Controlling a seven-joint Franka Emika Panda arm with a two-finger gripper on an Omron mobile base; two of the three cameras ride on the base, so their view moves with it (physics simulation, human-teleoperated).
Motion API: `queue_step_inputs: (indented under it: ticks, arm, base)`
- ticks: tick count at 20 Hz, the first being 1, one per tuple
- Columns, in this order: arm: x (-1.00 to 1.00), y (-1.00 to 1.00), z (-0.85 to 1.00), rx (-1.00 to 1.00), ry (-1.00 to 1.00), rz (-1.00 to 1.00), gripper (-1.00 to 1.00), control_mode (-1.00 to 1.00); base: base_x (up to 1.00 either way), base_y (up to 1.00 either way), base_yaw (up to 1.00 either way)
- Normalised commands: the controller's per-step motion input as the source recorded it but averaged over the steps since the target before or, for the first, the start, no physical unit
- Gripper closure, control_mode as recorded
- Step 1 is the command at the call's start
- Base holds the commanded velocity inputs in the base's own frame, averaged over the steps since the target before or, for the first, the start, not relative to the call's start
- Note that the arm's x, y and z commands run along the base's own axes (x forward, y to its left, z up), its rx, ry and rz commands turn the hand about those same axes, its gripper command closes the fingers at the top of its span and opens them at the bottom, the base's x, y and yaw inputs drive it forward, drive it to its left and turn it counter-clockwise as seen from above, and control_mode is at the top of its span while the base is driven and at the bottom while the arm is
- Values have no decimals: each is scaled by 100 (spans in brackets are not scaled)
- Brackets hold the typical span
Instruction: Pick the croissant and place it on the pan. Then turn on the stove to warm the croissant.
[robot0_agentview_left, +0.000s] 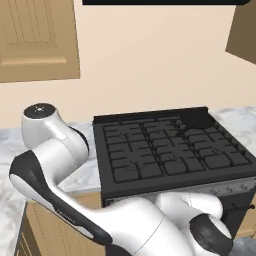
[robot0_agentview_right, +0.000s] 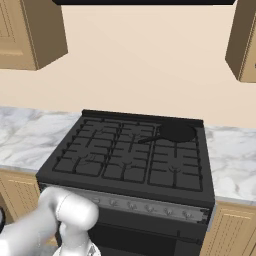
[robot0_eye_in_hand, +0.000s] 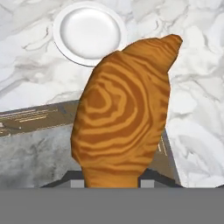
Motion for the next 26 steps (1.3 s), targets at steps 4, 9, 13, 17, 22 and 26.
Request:
queue_step_inputs:
  ticks: [4, 9, 13, 17, 22, 26]
  arm:
    - [2, -100, 34, 2, 0, -31, 100, -100]
    - [21, -100, 17, 4, 0, -42, 100, -100]
    - [44, -100, 5, 5, 3, -47, 100, -100]
    - [52, -100, 0, 6, 1, -47, 100, -100]
    - [63, -100, 0, 3, 4, -46, 100, -100]
    - [64, -100, 0, 1, 5, -45, 100, -100]
  base:
    - [0, 0, 0]
    - [0, 0, 0]
    - [0, 0, 0]
    - [0, 0, 0]
    - [0, 0, 0]
    - [0, 0, 0]
